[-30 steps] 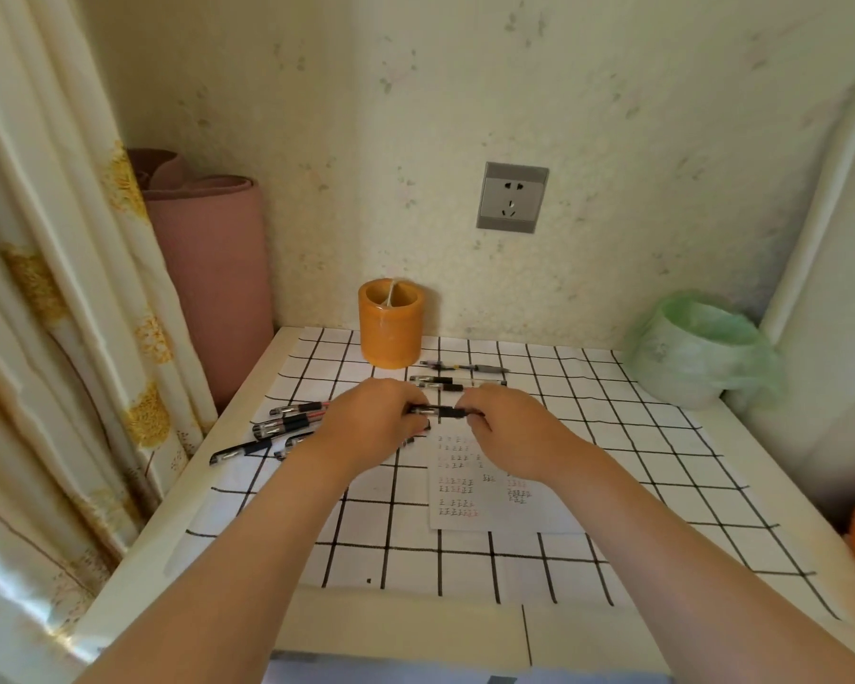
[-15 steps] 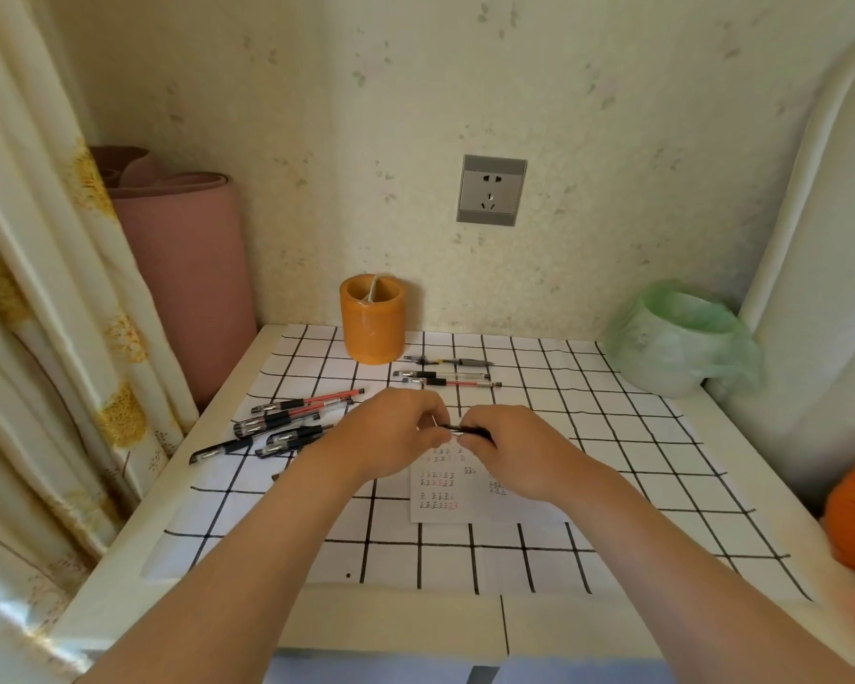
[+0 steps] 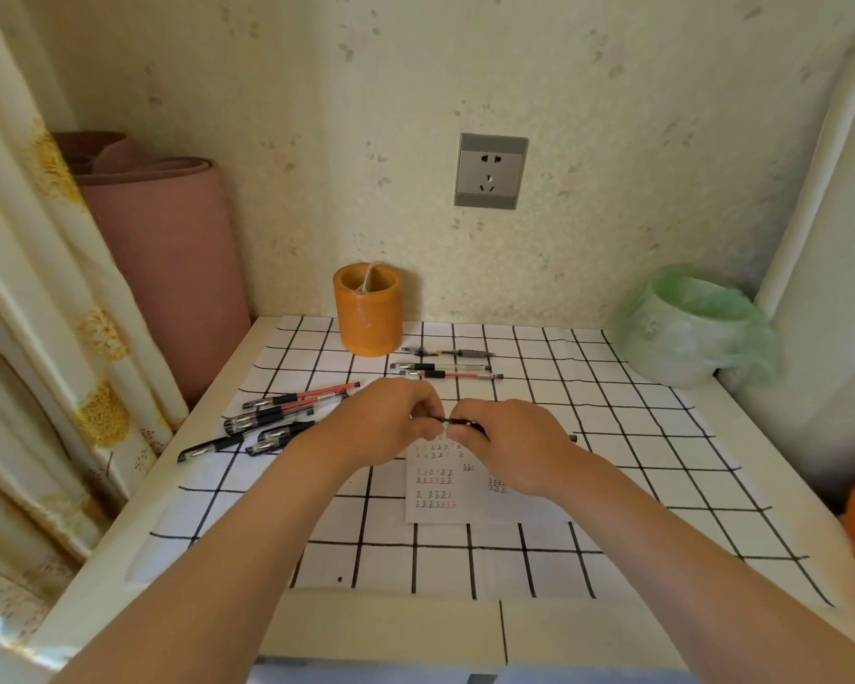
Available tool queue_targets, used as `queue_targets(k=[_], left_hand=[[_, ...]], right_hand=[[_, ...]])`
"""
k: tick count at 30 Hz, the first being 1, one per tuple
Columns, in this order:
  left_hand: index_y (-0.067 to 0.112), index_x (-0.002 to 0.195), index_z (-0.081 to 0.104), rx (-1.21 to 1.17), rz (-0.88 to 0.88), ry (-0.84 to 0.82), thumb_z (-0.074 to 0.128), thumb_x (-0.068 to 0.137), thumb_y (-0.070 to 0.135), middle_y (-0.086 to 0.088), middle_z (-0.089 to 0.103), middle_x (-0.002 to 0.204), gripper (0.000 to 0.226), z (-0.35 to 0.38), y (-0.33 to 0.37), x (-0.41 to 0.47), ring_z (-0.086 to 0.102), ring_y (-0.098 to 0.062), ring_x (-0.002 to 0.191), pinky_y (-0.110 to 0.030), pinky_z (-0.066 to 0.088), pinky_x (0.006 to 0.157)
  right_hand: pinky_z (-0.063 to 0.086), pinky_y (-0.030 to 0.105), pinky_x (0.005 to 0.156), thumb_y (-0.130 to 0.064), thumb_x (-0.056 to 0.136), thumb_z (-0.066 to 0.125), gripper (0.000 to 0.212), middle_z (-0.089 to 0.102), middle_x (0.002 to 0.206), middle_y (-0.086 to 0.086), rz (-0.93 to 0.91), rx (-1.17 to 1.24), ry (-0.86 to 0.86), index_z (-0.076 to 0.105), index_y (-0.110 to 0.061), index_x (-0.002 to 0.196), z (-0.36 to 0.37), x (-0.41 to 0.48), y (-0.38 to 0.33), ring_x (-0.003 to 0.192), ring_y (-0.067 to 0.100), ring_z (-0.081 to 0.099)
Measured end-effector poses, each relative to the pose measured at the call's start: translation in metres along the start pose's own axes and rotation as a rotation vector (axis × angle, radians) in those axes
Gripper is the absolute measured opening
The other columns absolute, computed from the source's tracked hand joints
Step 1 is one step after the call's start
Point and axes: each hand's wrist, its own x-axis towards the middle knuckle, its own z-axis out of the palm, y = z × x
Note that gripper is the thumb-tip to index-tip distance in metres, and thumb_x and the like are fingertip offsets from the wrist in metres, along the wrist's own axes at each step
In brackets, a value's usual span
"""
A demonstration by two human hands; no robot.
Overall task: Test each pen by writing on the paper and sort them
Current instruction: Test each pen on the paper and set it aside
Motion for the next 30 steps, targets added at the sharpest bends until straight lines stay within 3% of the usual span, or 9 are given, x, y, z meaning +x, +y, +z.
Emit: queue_targets(k=[3,5,8,12,17,21,24,30], left_hand=[[0.03,0.096,0.064,0.146,-0.046,0.022,0.067,0.089,0.03,0.013,0.066,0.093,0.007,0.0,-0.005,0.0,0.06,-0.005,0.086,-0.026,0.051,0.076],[0.03,0.098,0.064,0.199,-0.09,0.027,0.067,0.089,0.031,0.013,0.065,0.097,0.009,-0.001,-0.01,0.0,0.059,-0.007,0.091,-0.029,0.052,0.08],[0.031,0.096,0.064,0.215,-0.114,0.006,0.068,0.087,0.031,0.014,0.064,0.098,0.01,-0.001,-0.014,0.001,0.058,-0.006,0.091,-0.024,0.049,0.076],[0.033,0.095,0.063,0.211,-0.099,-0.053,0.068,0.087,0.03,0.015,0.062,0.098,0.01,0.008,-0.008,0.002,0.058,-0.007,0.092,-0.026,0.051,0.079],[0.031,0.102,0.061,0.304,-0.113,-0.122,0.061,0.089,0.028,0.013,0.06,0.101,0.013,0.015,-0.007,0.003,0.056,-0.01,0.093,-0.024,0.048,0.077],[0.031,0.104,0.063,0.306,-0.08,-0.122,0.064,0.086,0.031,0.011,0.06,0.101,0.018,0.016,-0.006,0.004,0.057,-0.01,0.091,-0.026,0.051,0.077],[0.03,0.111,0.064,0.25,-0.048,-0.149,0.07,0.082,0.037,0.009,0.058,0.104,0.03,0.017,-0.003,0.005,0.056,-0.01,0.094,-0.029,0.052,0.08],[0.029,0.109,0.064,0.22,-0.05,-0.151,0.074,0.08,0.042,0.009,0.057,0.103,0.033,0.022,-0.002,0.007,0.056,-0.01,0.094,-0.028,0.05,0.08]], right_hand=[[0.046,0.034,0.064,-0.038,0.104,0.04,0.027,0.066,0.086,0.0,0.061,0.149,-0.101,0.041,-0.033,0.131,-0.001,-0.001,0.005,0.069,0.015,0.055],[0.048,0.036,0.059,-0.02,0.104,0.039,0.024,0.065,0.085,0.011,0.096,0.307,-0.114,0.036,-0.038,0.12,-0.004,-0.004,0.012,0.062,0.019,0.053],[0.051,0.032,0.052,-0.007,0.101,0.042,0.025,0.066,0.09,0.008,0.22,0.615,-0.028,0.055,-0.028,0.102,-0.009,-0.004,0.017,0.061,0.018,0.058],[0.057,0.041,0.061,0.005,0.096,0.04,0.035,0.071,0.089,0.017,0.397,1.091,-0.011,0.07,-0.01,0.107,-0.013,-0.005,0.015,0.063,0.027,0.066],[0.057,0.038,0.058,0.014,0.09,0.051,0.032,0.07,0.08,0.009,0.415,1.1,-0.013,0.064,-0.01,0.106,-0.01,-0.011,0.019,0.059,0.026,0.066],[0.051,0.034,0.05,-0.008,0.1,0.052,0.006,0.069,0.082,0.014,0.405,1.176,-0.017,0.056,-0.01,0.104,-0.004,-0.014,0.018,0.057,0.032,0.063],[0.043,0.03,0.045,-0.022,0.105,0.045,0.013,0.07,0.078,0.015,0.405,1.155,-0.014,0.05,-0.01,0.104,0.002,-0.015,0.016,0.053,0.032,0.06],[0.034,0.027,0.043,0.001,0.09,0.053,0.012,0.075,0.08,0.016,0.42,1.073,-0.017,0.054,-0.008,0.099,0.007,-0.016,0.015,0.054,0.031,0.063]])
